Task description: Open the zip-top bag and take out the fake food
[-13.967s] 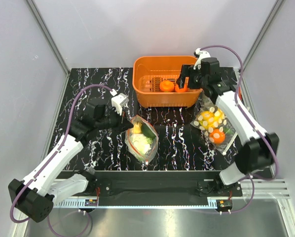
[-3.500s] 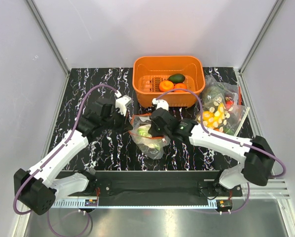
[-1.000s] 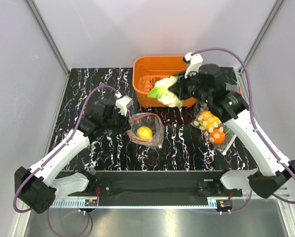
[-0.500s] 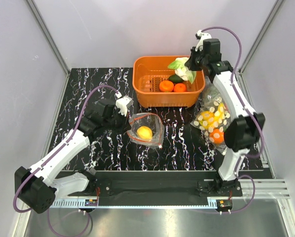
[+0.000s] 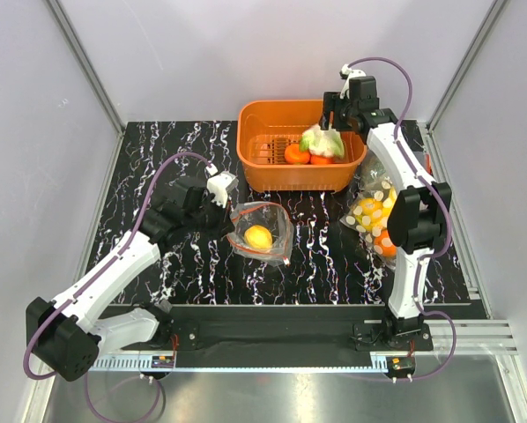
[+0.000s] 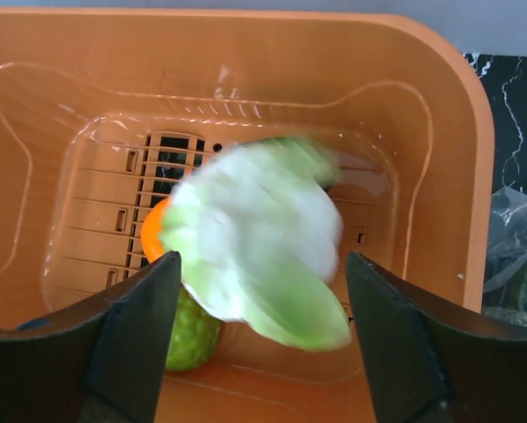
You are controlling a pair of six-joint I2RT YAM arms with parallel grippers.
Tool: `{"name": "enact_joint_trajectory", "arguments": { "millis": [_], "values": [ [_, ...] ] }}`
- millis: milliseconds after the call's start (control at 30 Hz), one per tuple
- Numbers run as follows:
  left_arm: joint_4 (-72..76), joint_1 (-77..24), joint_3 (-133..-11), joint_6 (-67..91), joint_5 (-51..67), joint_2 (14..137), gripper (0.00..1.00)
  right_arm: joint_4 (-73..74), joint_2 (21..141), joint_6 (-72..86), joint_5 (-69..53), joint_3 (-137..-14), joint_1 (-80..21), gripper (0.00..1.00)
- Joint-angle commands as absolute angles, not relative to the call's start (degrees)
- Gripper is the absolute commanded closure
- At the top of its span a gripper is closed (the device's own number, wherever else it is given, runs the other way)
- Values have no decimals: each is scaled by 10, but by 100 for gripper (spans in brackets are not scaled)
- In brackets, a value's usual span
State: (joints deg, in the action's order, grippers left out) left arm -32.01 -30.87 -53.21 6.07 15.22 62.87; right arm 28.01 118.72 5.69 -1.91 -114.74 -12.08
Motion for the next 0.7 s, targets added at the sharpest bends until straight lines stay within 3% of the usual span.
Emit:
{"name": "enact_joint_trajectory", "arguments": {
  "millis": [0,33,133,667],
  "values": [
    [-303,-308,-549,61,168,631,100,254,1171,47,-3,-1174,-120,18],
    [-303,-307,-549,61,168,630,100,256,1170,46,-3,-1174,-120,13],
    [-303,-307,-549,61,168,630,100,257,1158,43,-4,-1165,-120,11],
    [-303,-308,-549,60,164,632,100,228,847,63,-66,-942,-171,16]
  ]
}}
